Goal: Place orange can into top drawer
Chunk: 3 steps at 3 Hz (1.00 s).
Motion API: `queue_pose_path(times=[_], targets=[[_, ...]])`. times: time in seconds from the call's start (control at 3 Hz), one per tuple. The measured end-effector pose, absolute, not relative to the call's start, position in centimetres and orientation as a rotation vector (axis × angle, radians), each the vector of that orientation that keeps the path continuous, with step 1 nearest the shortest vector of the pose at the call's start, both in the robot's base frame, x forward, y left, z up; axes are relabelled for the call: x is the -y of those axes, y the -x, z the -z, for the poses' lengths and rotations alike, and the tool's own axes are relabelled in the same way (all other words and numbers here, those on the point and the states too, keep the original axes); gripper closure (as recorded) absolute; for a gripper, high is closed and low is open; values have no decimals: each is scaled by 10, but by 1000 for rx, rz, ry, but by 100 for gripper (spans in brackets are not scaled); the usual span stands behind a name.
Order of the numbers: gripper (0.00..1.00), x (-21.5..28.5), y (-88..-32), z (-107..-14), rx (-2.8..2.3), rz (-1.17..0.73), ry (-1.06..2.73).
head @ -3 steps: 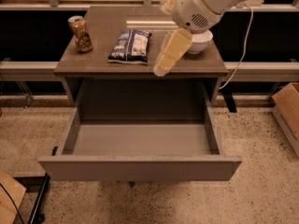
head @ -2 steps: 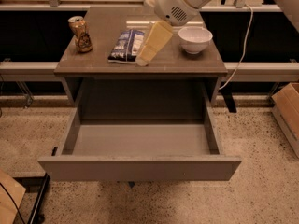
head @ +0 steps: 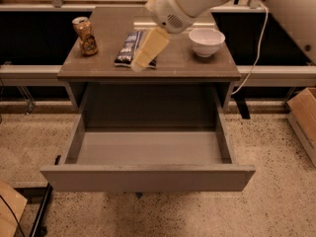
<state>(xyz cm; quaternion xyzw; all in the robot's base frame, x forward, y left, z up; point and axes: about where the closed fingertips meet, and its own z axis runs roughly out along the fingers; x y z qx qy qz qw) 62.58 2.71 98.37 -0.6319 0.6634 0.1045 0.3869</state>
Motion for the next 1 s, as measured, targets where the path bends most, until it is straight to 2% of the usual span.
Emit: queue_pose_path(times=[1.0], targets=[[0, -78, -716, -930, -1694, -369, 1406]])
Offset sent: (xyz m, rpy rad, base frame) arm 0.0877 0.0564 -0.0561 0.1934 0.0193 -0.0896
